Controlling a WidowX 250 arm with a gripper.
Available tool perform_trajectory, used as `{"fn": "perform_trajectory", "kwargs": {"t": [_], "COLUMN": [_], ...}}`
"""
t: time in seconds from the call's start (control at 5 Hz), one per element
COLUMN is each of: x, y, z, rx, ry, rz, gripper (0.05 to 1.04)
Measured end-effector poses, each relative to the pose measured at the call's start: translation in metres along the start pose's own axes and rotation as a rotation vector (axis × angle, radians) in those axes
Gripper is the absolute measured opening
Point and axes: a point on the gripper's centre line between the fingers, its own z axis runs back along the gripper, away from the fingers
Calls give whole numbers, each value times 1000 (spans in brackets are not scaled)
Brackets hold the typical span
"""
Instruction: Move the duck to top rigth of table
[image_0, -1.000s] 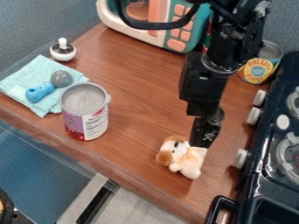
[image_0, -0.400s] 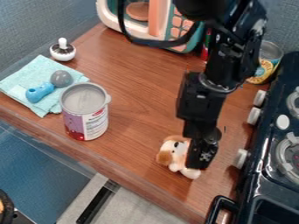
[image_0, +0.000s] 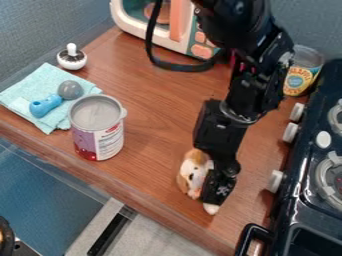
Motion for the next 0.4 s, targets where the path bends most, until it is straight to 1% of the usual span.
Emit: {"fn": "perform_trajectory", "kwargs": {"t": [0.2, 0.4], "x": [0, 2], "y": [-8, -11], "z": [-2, -4], "rx": [-16, -20], "ry": [-2, -6], "rz": [4, 13], "gripper": [698, 480]}}
